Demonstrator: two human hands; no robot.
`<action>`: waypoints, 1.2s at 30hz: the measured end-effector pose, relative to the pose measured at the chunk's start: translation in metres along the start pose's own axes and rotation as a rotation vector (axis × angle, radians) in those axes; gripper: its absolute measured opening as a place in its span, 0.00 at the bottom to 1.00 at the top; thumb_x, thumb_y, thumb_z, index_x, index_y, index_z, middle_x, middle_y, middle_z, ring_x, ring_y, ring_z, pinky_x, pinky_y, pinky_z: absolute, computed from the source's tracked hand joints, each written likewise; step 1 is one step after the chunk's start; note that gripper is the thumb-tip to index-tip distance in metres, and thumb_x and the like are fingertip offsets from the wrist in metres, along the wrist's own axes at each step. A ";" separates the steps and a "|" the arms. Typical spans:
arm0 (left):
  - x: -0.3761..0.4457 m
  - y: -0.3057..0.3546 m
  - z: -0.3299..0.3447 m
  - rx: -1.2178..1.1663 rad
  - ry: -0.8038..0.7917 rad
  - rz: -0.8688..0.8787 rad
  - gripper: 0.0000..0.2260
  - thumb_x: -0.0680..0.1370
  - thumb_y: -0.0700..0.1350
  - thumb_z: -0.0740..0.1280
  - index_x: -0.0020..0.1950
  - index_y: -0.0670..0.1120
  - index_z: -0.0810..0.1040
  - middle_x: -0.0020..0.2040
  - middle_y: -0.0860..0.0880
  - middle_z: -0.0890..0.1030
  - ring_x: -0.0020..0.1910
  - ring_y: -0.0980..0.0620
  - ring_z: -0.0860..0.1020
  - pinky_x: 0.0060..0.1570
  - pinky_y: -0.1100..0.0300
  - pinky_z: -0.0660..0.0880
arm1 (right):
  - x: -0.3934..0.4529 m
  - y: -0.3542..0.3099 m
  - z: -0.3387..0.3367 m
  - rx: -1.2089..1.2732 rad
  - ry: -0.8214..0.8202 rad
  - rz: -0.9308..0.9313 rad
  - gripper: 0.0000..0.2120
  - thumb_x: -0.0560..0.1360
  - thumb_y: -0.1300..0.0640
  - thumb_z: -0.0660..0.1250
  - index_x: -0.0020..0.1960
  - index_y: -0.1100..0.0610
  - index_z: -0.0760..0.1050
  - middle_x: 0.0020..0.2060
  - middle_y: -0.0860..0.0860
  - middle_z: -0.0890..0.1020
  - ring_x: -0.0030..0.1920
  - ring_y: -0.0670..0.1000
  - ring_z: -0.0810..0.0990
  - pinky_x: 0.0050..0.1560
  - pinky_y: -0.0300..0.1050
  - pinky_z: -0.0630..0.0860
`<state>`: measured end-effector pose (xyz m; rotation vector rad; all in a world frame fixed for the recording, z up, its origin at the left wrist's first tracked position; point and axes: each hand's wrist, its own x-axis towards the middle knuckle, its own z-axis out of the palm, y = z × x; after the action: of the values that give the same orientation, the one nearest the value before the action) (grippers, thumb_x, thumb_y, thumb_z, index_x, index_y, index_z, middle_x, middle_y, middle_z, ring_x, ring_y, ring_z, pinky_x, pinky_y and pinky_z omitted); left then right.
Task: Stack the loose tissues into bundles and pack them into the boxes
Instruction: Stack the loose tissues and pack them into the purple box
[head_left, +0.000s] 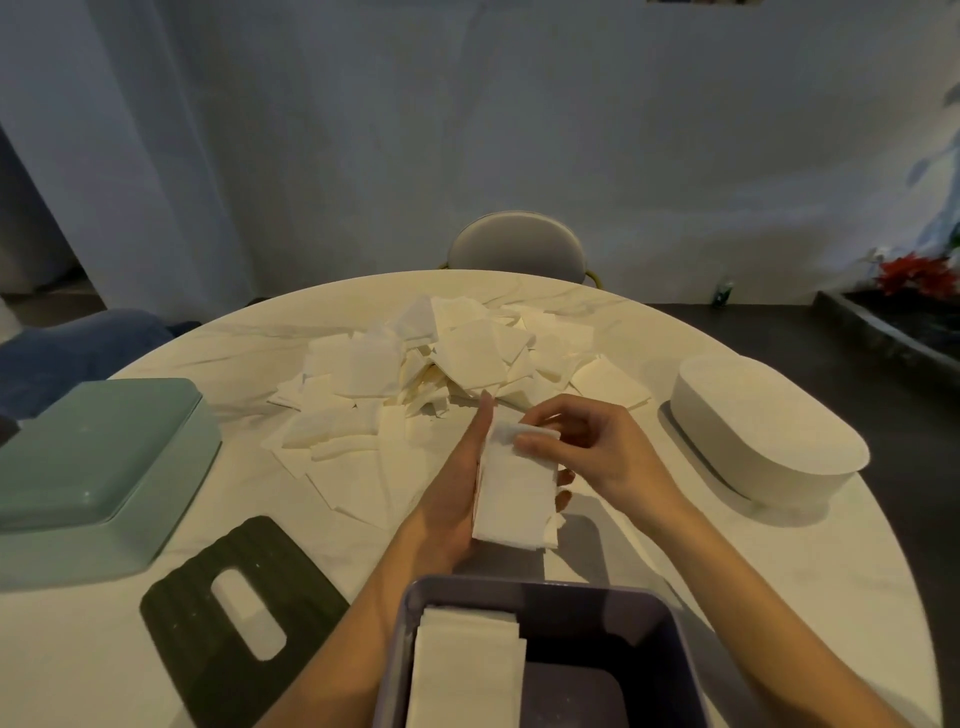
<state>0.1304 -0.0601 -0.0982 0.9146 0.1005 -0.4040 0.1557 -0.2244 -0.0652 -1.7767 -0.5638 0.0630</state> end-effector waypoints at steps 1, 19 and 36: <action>0.000 -0.002 0.000 0.021 0.000 0.001 0.32 0.73 0.69 0.61 0.58 0.44 0.84 0.48 0.39 0.85 0.43 0.42 0.85 0.45 0.48 0.83 | 0.000 0.005 0.003 -0.038 0.033 -0.034 0.07 0.74 0.54 0.77 0.50 0.54 0.84 0.43 0.45 0.85 0.42 0.51 0.84 0.35 0.47 0.83; -0.008 -0.004 -0.005 0.262 -0.201 -0.048 0.20 0.73 0.35 0.70 0.65 0.41 0.74 0.53 0.41 0.84 0.51 0.45 0.84 0.54 0.49 0.82 | 0.011 0.028 -0.012 -0.308 0.205 -0.064 0.03 0.76 0.52 0.74 0.49 0.46 0.86 0.44 0.37 0.84 0.47 0.39 0.80 0.43 0.27 0.76; -0.002 -0.010 -0.007 0.045 -0.195 -0.138 0.18 0.74 0.38 0.71 0.63 0.38 0.74 0.47 0.40 0.78 0.45 0.44 0.78 0.49 0.49 0.79 | 0.022 -0.002 -0.023 -0.104 0.549 -0.142 0.08 0.79 0.45 0.67 0.57 0.44 0.79 0.50 0.37 0.82 0.52 0.39 0.81 0.50 0.34 0.80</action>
<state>0.1255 -0.0599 -0.1095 0.9106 -0.0243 -0.6238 0.1818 -0.2361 -0.0510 -1.7497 -0.2936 -0.5456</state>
